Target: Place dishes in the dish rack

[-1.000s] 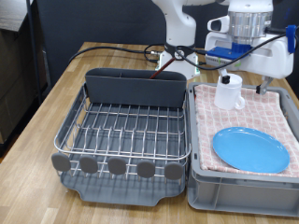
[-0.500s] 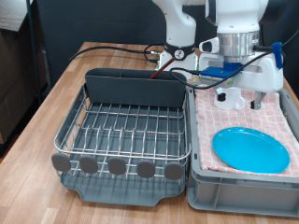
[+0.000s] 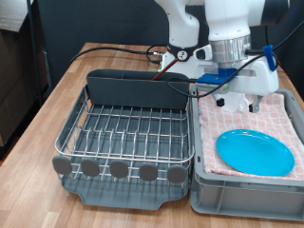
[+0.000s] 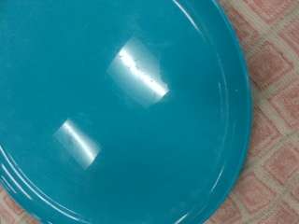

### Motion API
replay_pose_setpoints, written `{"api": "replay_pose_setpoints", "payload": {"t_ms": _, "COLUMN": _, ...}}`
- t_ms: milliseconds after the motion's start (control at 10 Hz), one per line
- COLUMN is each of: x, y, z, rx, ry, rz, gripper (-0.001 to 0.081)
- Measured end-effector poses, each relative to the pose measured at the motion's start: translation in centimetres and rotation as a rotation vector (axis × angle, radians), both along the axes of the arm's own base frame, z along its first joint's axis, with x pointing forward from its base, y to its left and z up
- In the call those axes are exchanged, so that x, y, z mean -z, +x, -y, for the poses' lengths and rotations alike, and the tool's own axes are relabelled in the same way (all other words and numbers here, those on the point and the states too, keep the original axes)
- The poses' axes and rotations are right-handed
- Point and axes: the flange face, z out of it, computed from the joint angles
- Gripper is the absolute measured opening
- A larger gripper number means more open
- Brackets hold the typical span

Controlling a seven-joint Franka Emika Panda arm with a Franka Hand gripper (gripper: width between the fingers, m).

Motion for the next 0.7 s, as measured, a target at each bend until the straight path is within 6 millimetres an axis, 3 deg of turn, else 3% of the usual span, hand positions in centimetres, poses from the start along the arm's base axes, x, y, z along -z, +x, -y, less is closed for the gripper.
{"api": "replay_pose_setpoints", "payload": {"t_ms": 700, "x": 4.0, "y": -0.4, "z": 1.1, "rx": -0.015, "ry": 0.025, "rz": 0.002, "gripper": 0.0803}}
